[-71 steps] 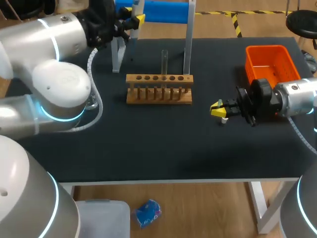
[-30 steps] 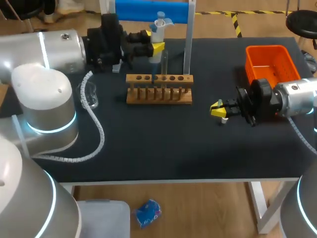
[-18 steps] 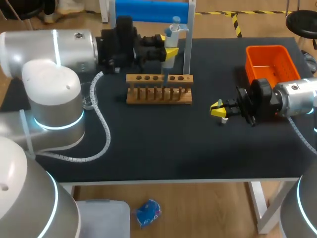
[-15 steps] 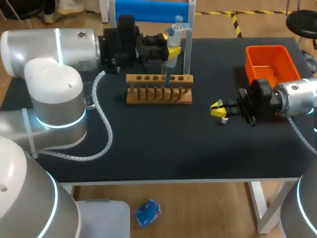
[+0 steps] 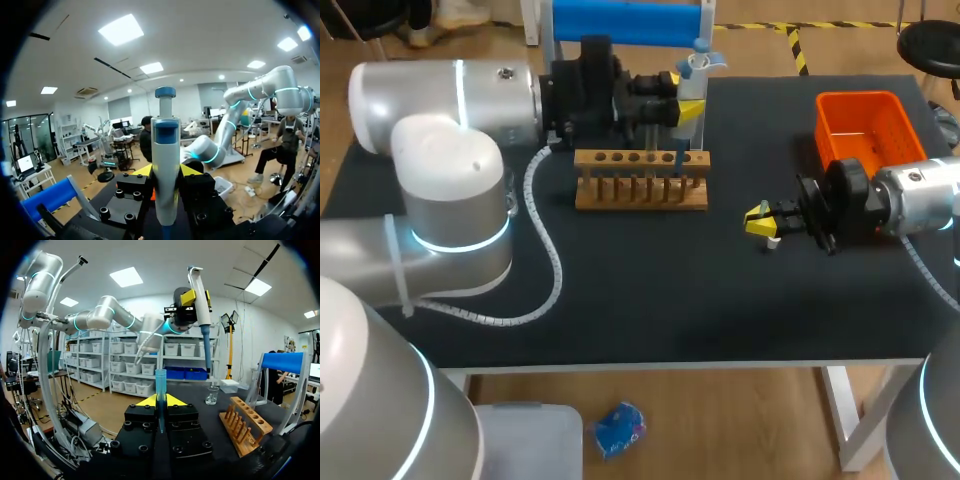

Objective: Invert the test tube, pick up the pipette, mount the tip to pipette, aspirate from beaker and dispense into the tube, eject the tip, return the pipette, and cap with the stopper.

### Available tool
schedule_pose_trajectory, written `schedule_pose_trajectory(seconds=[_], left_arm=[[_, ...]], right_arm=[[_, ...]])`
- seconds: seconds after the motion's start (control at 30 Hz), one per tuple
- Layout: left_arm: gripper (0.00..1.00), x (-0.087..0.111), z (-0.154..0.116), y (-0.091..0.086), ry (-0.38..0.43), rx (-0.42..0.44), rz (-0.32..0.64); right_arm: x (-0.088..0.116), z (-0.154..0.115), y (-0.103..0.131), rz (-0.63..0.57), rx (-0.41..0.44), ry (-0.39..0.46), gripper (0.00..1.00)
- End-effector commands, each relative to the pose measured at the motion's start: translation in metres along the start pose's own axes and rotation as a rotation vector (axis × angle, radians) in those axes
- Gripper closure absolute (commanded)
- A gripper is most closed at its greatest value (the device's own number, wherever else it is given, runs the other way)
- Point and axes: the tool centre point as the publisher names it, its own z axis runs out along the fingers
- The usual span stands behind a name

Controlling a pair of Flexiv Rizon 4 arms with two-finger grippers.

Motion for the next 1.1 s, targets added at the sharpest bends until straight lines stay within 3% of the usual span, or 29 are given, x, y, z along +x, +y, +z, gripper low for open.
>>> schedule_pose_trajectory(seconds=[0.03,0.33,1.1], left_arm=[[1.00,-0.0065,0.0027,-0.0009,0.018,-0.007,-0.006],[1.00,-0.0124,0.0046,-0.0024,0.048,0.034,-0.058],[1.00,-0.0135,0.0091,-0.0021,0.059,0.009,-0.093]], right_arm=[[0.0004,-0.0002,-0.0001,0.000,0.001,0.001,1.00],[0.0004,-0.0002,-0.0001,0.000,0.001,0.001,1.00],[0.0004,-0.0002,-0.0001,0.000,0.001,0.001,1.00]])
